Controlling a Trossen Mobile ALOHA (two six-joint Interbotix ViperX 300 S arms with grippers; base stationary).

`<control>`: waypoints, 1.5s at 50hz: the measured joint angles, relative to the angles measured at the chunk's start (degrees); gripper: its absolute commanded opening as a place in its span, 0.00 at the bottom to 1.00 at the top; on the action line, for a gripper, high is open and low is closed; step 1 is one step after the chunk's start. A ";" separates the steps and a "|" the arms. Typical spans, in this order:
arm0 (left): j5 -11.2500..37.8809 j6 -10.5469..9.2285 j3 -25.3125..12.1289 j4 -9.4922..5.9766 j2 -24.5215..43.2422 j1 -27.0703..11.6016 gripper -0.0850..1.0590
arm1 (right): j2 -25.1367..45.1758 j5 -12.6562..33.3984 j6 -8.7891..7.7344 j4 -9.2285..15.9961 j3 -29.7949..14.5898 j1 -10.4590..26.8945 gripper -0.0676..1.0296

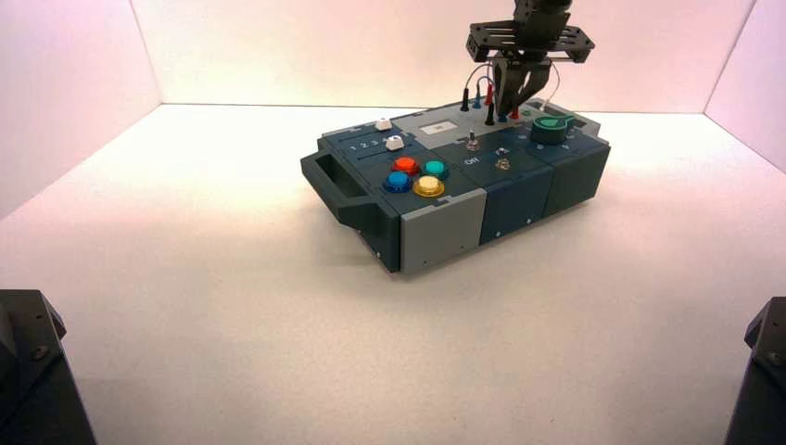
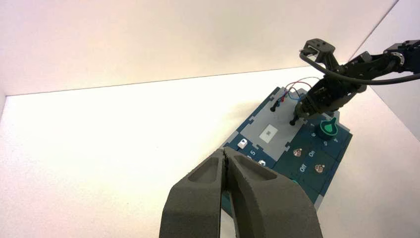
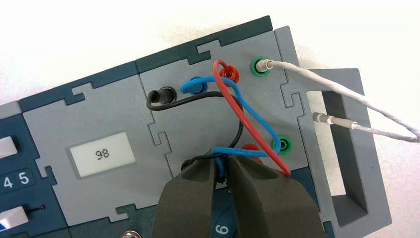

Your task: Pull the blue wire.

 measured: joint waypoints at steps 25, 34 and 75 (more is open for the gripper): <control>-0.09 0.00 -0.18 0.09 -0.09 0.00 0.05 | 0.00 2.90 0.00 -0.35 -1.14 -0.09 0.04; 0.00 0.00 -0.18 0.00 -0.26 0.00 0.05 | -0.35 3.69 0.00 -0.79 -1.23 -0.09 0.04; 0.79 -0.35 0.09 0.00 -3.52 0.00 0.05 | -2.46 5.10 -1.58 -1.05 -1.58 0.00 0.04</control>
